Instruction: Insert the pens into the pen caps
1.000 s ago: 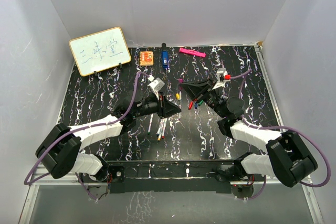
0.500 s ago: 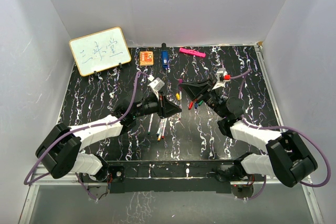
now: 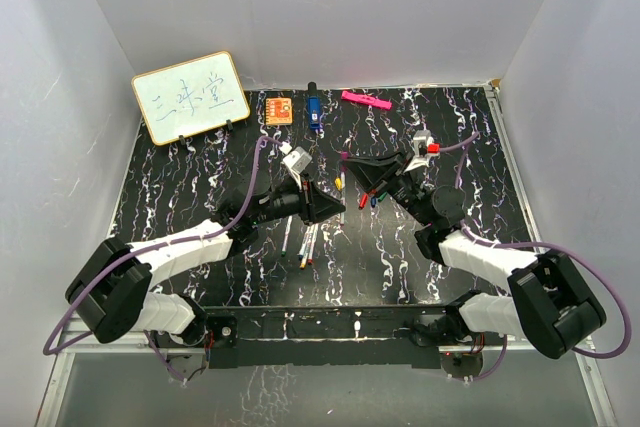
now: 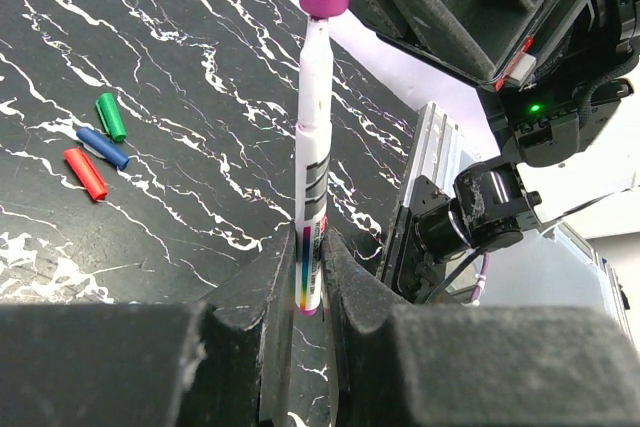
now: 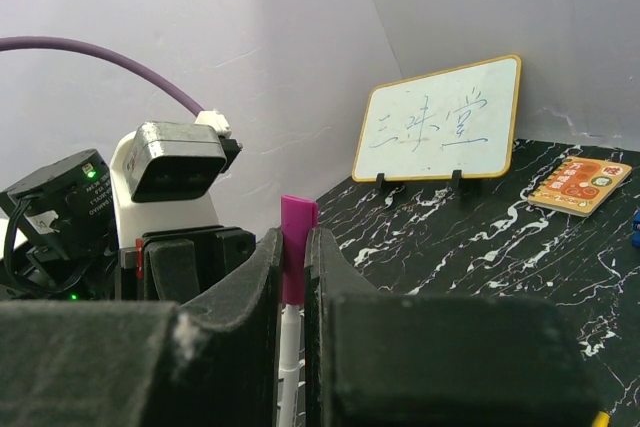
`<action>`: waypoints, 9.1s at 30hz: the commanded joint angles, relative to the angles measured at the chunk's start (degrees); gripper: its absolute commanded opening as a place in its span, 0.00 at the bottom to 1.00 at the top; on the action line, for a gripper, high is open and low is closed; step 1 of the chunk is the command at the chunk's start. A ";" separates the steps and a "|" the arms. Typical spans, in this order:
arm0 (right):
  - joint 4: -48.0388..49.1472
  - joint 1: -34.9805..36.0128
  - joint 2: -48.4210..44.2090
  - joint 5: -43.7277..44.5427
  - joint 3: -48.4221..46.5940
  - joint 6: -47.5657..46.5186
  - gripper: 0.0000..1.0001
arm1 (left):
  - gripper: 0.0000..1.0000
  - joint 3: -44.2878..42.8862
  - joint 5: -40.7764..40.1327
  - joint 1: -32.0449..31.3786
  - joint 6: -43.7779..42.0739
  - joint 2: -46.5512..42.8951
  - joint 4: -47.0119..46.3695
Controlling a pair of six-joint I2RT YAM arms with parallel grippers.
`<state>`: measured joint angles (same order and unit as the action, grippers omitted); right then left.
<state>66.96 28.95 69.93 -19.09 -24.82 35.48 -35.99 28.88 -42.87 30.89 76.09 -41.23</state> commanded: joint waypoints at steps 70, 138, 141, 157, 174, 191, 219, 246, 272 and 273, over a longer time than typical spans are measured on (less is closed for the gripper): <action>-12.51 1.59 0.25 -0.72 2.31 -5.25 0.00 | 0.00 -6.67 -10.77 0.04 -2.36 -5.02 -7.93; -23.92 8.21 -0.05 37.52 -18.91 -17.12 0.98 | 0.00 -10.99 -24.86 14.12 -6.57 5.54 27.16; -19.64 8.07 0.01 40.26 -16.56 -19.15 0.91 | 0.00 -16.18 -27.78 15.40 -8.53 9.43 33.14; -21.67 8.08 -0.16 54.15 -13.59 -18.27 0.98 | 0.00 -34.96 -25.65 21.29 -8.77 33.10 51.19; -22.05 8.08 2.67 51.08 -12.34 -18.03 0.98 | 0.36 -38.37 -29.33 21.60 -7.96 37.21 53.16; -32.09 2.72 4.56 49.25 -15.51 -10.34 0.95 | 0.45 -29.49 -28.47 20.96 -10.67 19.41 54.28; -48.72 -1.66 8.42 51.60 -16.67 -2.80 0.31 | 0.43 -23.61 -33.83 3.67 -9.12 16.88 72.04; -49.23 -3.04 10.92 49.24 -16.57 -0.25 0.31 | 0.41 -29.05 -30.92 3.06 -11.96 27.35 75.27; -53.39 -3.37 13.22 49.29 -17.90 1.70 0.30 | 0.00 -25.92 -28.34 2.53 -14.04 34.58 73.42; -54.47 -3.43 13.43 49.28 -18.04 2.22 0.30 | 0.00 -25.97 -28.40 2.54 -14.36 34.29 73.41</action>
<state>15.00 25.76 82.30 28.84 -40.93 35.62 -66.28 -2.31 -39.55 17.52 105.03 34.70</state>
